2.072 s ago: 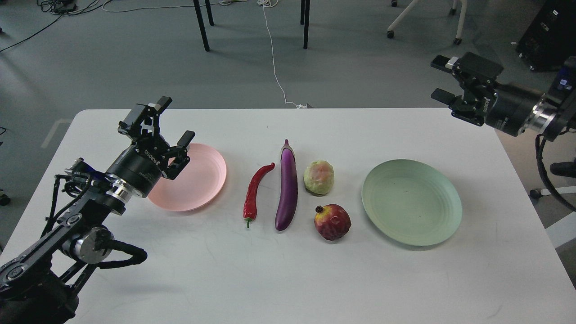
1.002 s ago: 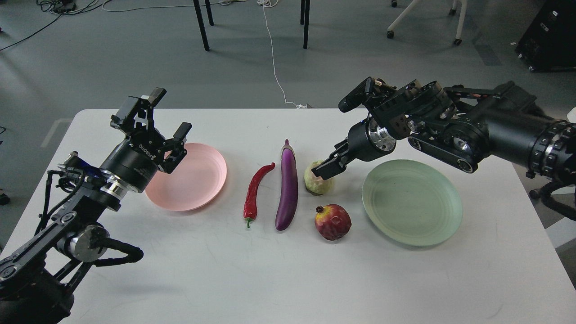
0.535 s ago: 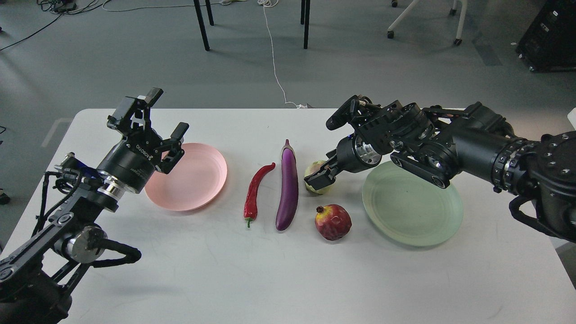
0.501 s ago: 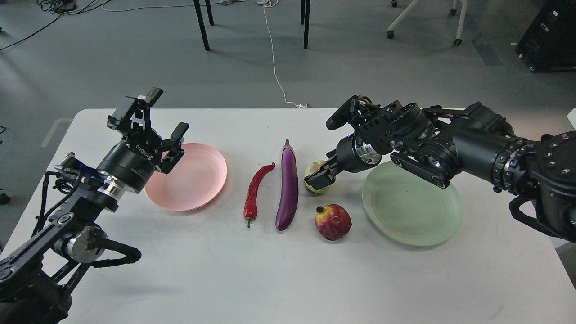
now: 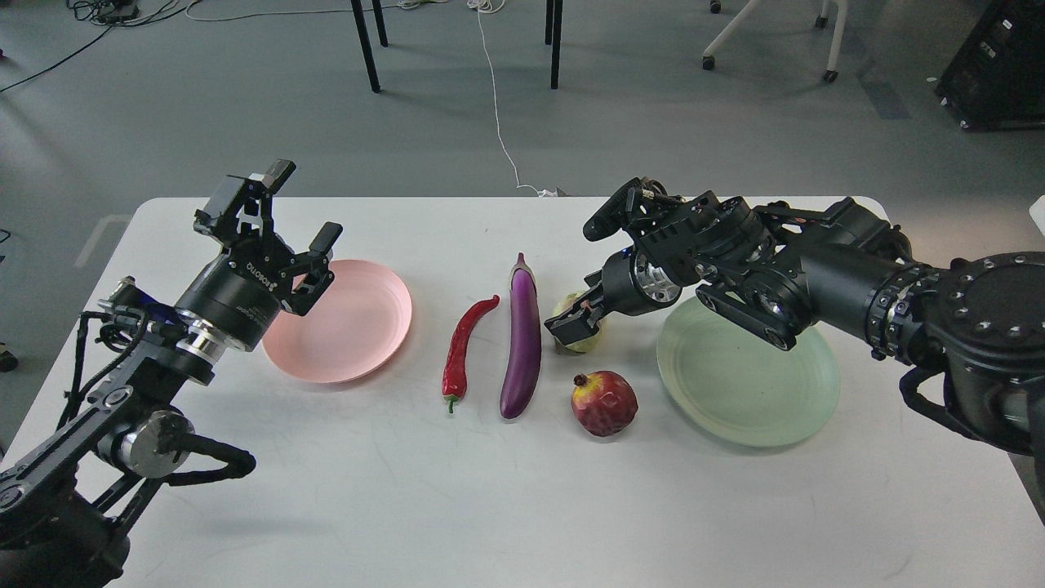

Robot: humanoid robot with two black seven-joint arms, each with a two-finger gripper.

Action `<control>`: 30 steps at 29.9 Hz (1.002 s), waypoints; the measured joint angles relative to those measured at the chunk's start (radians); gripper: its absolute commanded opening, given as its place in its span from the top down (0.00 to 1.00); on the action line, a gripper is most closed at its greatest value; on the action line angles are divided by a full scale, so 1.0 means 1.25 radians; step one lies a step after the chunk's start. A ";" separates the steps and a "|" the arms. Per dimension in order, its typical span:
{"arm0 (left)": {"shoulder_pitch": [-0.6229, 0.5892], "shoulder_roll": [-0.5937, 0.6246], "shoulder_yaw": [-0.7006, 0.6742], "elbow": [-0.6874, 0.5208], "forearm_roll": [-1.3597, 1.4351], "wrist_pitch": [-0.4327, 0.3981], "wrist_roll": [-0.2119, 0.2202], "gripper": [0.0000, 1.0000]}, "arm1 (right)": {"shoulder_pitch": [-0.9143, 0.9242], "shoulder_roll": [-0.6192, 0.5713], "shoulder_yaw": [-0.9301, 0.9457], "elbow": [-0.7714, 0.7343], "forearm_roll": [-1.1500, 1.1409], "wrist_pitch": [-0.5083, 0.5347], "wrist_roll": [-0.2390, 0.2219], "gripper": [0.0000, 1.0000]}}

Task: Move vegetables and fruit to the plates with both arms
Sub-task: 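Lower the right gripper onto the pale green fruit and grasp it, then carry the pale green fruit onto the green plate and release it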

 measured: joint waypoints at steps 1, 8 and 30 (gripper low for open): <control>0.000 0.000 0.000 0.000 0.000 0.000 0.000 0.02 | -0.002 0.000 0.000 0.000 0.000 0.000 0.000 0.06; 0.000 0.002 0.000 0.000 0.000 0.000 0.000 0.02 | -0.017 0.001 -0.002 -0.007 0.000 0.000 0.000 0.33; 0.000 0.013 0.003 -0.012 0.000 -0.001 0.001 0.02 | 0.196 -0.419 -0.111 0.331 -0.013 0.015 0.000 0.55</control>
